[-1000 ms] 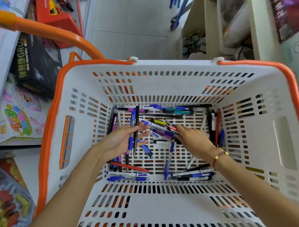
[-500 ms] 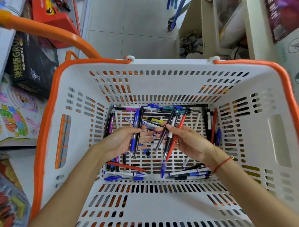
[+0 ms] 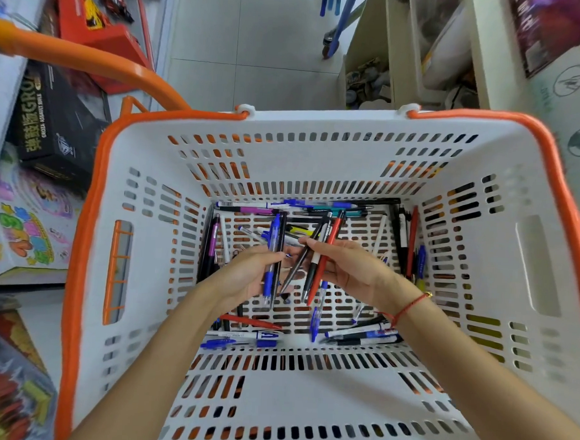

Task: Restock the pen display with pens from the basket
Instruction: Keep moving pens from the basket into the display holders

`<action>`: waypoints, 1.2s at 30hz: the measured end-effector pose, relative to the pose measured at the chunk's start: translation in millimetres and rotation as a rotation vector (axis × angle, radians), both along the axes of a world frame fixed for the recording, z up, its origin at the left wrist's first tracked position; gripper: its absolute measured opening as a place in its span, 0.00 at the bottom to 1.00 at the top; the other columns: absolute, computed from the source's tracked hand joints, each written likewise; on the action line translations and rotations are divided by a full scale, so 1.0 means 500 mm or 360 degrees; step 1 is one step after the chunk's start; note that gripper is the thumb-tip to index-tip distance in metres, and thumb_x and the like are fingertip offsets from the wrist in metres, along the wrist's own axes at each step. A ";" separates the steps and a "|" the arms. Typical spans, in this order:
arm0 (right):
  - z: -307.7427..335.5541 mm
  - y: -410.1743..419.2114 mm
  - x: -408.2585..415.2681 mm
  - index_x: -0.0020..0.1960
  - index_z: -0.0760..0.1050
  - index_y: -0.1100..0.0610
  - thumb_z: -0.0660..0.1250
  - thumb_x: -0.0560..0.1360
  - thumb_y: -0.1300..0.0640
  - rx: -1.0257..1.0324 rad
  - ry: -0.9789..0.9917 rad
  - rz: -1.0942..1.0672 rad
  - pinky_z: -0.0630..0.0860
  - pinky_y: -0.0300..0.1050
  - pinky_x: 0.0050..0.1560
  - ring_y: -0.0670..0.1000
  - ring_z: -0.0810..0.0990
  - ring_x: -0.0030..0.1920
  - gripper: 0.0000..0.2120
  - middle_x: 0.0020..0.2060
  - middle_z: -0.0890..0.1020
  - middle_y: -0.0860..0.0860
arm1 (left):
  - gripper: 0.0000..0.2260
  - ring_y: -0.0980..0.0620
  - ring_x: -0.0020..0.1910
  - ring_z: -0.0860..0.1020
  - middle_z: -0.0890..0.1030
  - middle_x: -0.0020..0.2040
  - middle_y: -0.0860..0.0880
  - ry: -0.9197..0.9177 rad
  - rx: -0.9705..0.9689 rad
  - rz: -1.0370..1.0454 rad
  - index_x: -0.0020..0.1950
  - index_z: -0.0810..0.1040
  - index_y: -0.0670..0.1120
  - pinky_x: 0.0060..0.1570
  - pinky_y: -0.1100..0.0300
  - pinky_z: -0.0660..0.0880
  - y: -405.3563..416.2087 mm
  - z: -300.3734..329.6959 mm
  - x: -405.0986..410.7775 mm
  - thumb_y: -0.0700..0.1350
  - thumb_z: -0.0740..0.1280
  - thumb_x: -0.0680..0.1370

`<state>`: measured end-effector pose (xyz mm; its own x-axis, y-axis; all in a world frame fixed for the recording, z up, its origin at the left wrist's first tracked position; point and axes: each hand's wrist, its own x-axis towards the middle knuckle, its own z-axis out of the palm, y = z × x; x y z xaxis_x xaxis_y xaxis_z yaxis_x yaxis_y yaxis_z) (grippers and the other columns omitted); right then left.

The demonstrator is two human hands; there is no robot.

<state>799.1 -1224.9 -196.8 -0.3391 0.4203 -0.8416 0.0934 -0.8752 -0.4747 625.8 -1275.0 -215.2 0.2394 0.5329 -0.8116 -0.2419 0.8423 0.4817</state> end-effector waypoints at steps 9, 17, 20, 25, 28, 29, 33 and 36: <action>-0.024 -0.010 -0.034 0.63 0.78 0.59 0.59 0.83 0.55 0.0199 -0.0203 -0.0069 0.70 0.46 0.66 0.50 0.80 0.58 0.14 0.56 0.83 0.54 | 0.08 0.51 0.52 0.79 0.80 0.56 0.43 0.0408 0.0030 -0.0405 0.55 0.75 0.46 0.43 0.63 0.75 0.020 0.024 0.025 0.46 0.58 0.84; -0.022 -0.001 -0.044 0.61 0.75 0.65 0.58 0.83 0.56 -0.0019 -0.0183 -0.0203 0.75 0.35 0.40 0.50 0.80 0.48 0.15 0.52 0.81 0.58 | 0.27 0.47 0.71 0.68 0.64 0.76 0.47 0.0448 0.0065 -0.0413 0.79 0.55 0.45 0.71 0.46 0.66 0.029 0.016 0.030 0.51 0.59 0.83; -0.024 -0.004 -0.061 0.64 0.74 0.65 0.56 0.84 0.57 -0.0085 -0.0202 -0.0191 0.80 0.41 0.42 0.52 0.80 0.47 0.15 0.56 0.81 0.61 | 0.22 0.51 0.71 0.66 0.63 0.76 0.48 0.0511 0.0184 -0.0627 0.77 0.59 0.47 0.70 0.53 0.63 0.035 0.017 0.043 0.50 0.55 0.84; -0.025 0.009 -0.057 0.64 0.75 0.65 0.56 0.84 0.57 -0.0014 -0.0229 0.0009 0.79 0.43 0.54 0.55 0.81 0.57 0.16 0.60 0.80 0.61 | 0.20 0.49 0.71 0.66 0.65 0.75 0.47 0.0551 0.0202 -0.0537 0.77 0.58 0.47 0.65 0.56 0.64 0.040 0.011 0.061 0.47 0.54 0.85; -0.018 0.009 -0.046 0.63 0.75 0.64 0.57 0.83 0.57 -0.0003 -0.0132 0.0096 0.81 0.41 0.47 0.51 0.82 0.50 0.15 0.53 0.82 0.57 | 0.25 0.46 0.68 0.70 0.60 0.78 0.45 0.0445 -0.0024 -0.0285 0.80 0.52 0.47 0.60 0.54 0.73 0.043 0.006 0.061 0.48 0.56 0.84; -0.019 0.006 -0.047 0.63 0.74 0.62 0.56 0.84 0.56 0.0019 -0.0151 0.0148 0.81 0.40 0.45 0.49 0.82 0.47 0.14 0.51 0.82 0.56 | 0.26 0.47 0.66 0.73 0.61 0.77 0.45 0.0443 -0.0063 -0.0222 0.80 0.51 0.46 0.56 0.53 0.76 0.045 0.003 0.060 0.48 0.56 0.84; -0.014 0.006 -0.055 0.70 0.68 0.59 0.52 0.85 0.55 0.0130 -0.0322 0.0352 0.73 0.28 0.41 0.44 0.77 0.48 0.17 0.60 0.78 0.53 | 0.27 0.47 0.76 0.61 0.54 0.80 0.47 0.0481 0.0041 -0.0316 0.80 0.47 0.48 0.71 0.49 0.65 0.041 -0.010 0.059 0.51 0.54 0.85; -0.012 0.018 -0.044 0.69 0.68 0.60 0.50 0.84 0.56 0.0233 -0.0384 0.0503 0.67 0.24 0.38 0.45 0.74 0.56 0.17 0.62 0.74 0.52 | 0.28 0.50 0.79 0.50 0.47 0.80 0.49 0.0573 0.0189 -0.0539 0.80 0.44 0.46 0.77 0.49 0.51 0.040 -0.010 0.055 0.52 0.53 0.85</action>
